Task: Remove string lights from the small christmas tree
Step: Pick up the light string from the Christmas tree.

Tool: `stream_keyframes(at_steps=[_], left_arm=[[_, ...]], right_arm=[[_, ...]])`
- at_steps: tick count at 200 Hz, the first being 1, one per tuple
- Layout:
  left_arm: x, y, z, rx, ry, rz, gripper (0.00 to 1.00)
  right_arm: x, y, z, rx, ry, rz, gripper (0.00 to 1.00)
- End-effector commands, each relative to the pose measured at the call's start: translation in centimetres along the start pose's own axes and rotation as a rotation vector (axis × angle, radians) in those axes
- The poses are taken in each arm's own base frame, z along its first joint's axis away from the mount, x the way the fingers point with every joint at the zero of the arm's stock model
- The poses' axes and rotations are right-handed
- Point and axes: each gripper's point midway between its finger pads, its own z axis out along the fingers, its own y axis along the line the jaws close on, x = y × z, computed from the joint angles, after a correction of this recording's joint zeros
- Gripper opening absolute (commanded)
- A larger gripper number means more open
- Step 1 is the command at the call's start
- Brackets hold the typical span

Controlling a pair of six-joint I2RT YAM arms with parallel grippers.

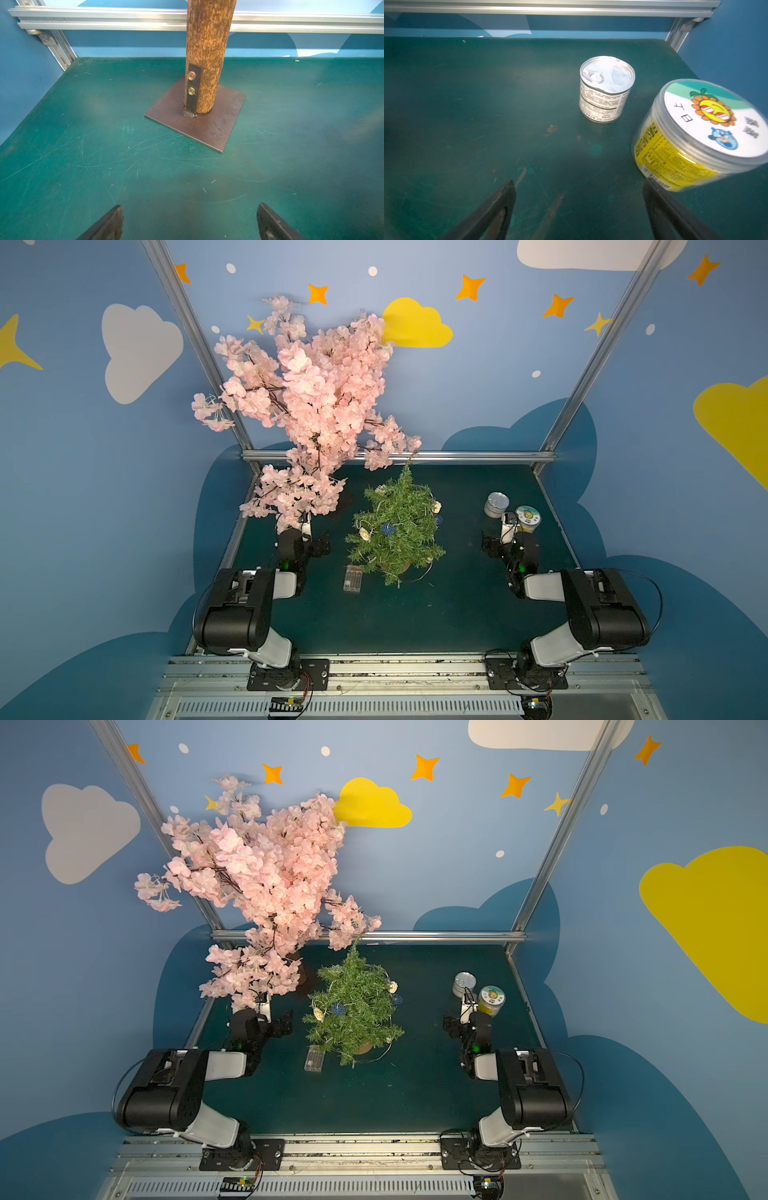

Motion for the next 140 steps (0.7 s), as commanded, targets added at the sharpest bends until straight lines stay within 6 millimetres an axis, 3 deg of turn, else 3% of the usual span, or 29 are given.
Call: stream_keyframes(at_steps=[1,11,24,31,42,58,81,96,140], left_arm=[[-1.7,0.6,-0.5,-0.038,-0.039,-0.003,1.0],[-2.6,1.3,-0.9,-0.082,-0.025,-0.009,1.0],[-3.5,2.3,-1.8,-0.156,0.08,-0.091,1.0],[-3.9,2.7,-2.5,-0.188,0.157,-0.135,1.0],[-4.9,2.8,-3.4,-0.21,0.22,-0.183,1.0],[-6.4,1.2,-4.7,-0.147,0.246,-0.223,1.0],[-7.7,-1.9,-7.3,-0.048,0.277,-0.252,1.0],[-8.1,-4.1,-9.2,0.024,0.31,-0.244,1.0],[-8.4,-8.1,-14.6,0.162,0.365,-0.238,1.0]], right_arm=[[-1.3,0.0,0.2,-0.025,-0.023,0.019,0.96],[-1.5,0.0,0.1,-0.025,-0.019,0.018,0.96],[-3.2,0.4,-0.2,-0.01,-0.02,-0.014,0.96],[-2.8,0.3,-0.5,0.02,0.082,-0.008,0.96],[-4.7,0.4,-1.0,0.038,0.187,0.077,0.96],[-7.0,2.5,-2.1,-0.055,0.273,0.117,0.96],[-9.6,6.9,-4.8,-0.21,0.295,0.041,0.96],[-11.0,9.2,-7.1,-0.295,0.298,0.009,0.96],[-14.1,14.0,-14.7,-0.496,0.272,-0.019,0.92]])
